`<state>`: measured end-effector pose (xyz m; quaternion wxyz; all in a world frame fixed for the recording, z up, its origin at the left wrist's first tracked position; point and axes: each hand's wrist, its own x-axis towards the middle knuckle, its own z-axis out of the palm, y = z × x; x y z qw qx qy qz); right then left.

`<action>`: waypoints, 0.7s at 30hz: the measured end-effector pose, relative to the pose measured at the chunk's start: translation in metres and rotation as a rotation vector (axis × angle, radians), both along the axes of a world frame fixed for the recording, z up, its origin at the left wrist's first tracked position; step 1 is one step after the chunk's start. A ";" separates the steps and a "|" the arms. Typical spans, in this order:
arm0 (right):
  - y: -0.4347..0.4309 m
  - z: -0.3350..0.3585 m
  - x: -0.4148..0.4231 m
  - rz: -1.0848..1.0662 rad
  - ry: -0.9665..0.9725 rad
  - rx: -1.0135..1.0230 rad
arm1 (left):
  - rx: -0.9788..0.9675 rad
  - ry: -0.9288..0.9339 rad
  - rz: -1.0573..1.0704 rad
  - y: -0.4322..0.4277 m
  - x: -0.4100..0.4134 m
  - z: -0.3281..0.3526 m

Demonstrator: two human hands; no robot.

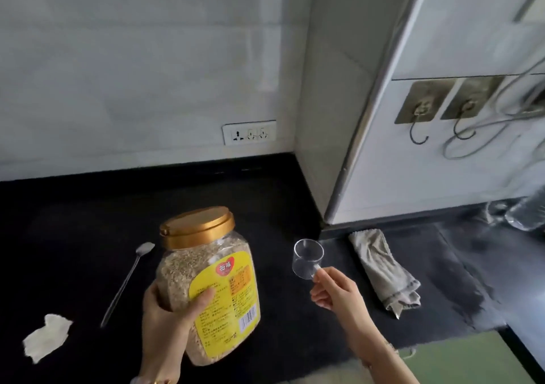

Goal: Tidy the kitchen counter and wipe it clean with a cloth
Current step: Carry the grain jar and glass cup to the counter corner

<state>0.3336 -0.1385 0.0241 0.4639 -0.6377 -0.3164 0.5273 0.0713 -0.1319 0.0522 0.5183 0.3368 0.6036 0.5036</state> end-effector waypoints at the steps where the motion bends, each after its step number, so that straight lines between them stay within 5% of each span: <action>1: 0.011 0.001 0.004 0.021 -0.005 0.005 | 0.001 0.002 0.013 0.002 0.003 0.001; 7: 0.073 -0.005 0.014 0.167 -0.029 -0.017 | -0.014 -0.031 0.122 0.026 0.015 -0.003; 21: 0.156 -0.031 0.006 0.088 -0.042 -0.115 | -0.049 0.037 0.022 0.165 0.033 -0.028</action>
